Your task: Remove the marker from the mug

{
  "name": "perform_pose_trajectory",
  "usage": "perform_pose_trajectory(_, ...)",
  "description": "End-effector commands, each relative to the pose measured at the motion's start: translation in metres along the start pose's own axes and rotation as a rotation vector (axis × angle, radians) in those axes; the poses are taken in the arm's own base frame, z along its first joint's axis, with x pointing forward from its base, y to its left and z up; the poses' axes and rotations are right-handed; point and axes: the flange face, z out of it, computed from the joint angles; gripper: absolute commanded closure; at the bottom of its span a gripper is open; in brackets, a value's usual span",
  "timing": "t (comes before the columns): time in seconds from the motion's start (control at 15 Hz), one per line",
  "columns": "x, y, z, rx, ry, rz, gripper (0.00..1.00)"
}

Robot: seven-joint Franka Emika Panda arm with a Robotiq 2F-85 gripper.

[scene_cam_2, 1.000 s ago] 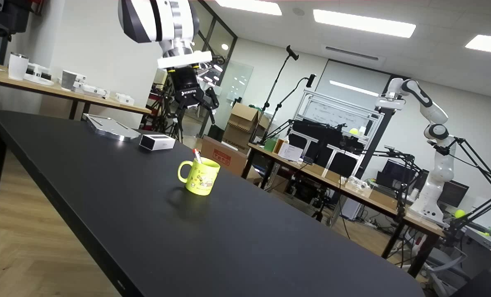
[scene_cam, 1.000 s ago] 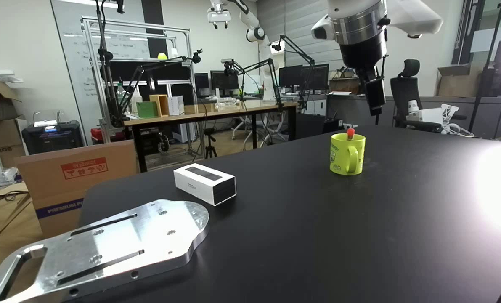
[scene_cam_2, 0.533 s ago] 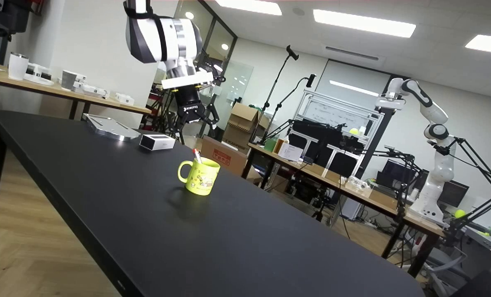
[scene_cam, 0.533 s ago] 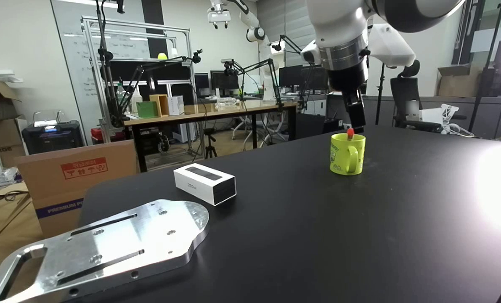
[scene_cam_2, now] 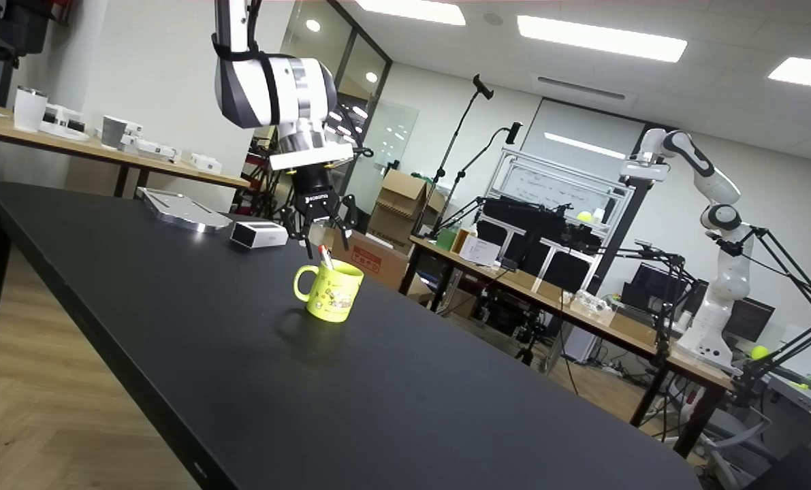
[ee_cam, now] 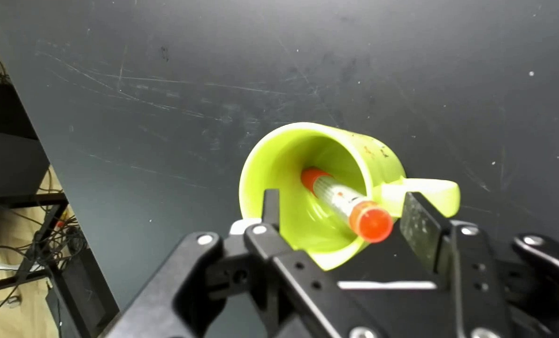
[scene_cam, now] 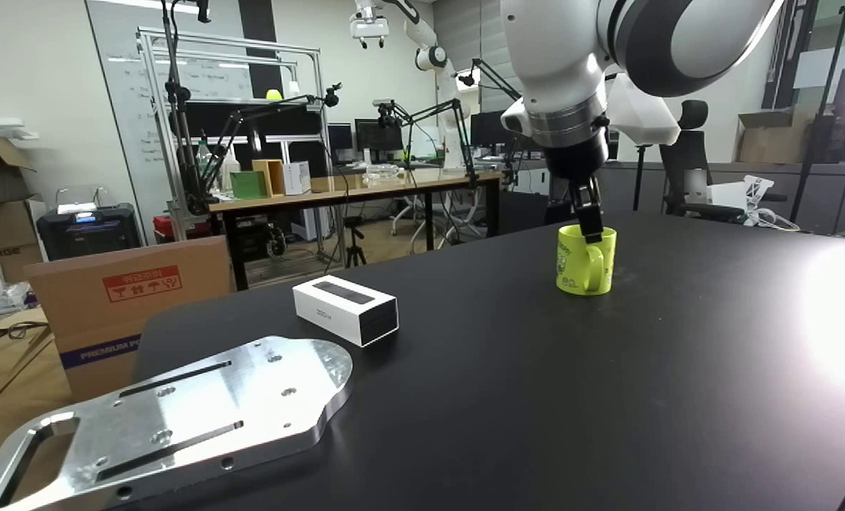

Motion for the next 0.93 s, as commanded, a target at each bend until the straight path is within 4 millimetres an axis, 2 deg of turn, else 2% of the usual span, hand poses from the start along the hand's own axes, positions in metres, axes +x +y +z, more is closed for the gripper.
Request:
perform_pose_trajectory(0.0, 0.009, 0.005, 0.000, 0.002, 0.003, 0.040, 0.61)
perform_pose_trajectory(0.33, 0.008, 0.007, -0.002, 0.045, -0.013, 0.066, 0.95)
perform_pose_trajectory(0.4, 0.007, 0.010, -0.006, 0.055, -0.017, 0.078, 0.99)
perform_pose_trajectory(0.6, 0.005, 0.023, -0.022, 0.081, -0.019, 0.111, 0.95)
perform_pose_trajectory(0.87, 0.002, 0.029, -0.060, 0.082, 0.006, 0.135, 0.95)
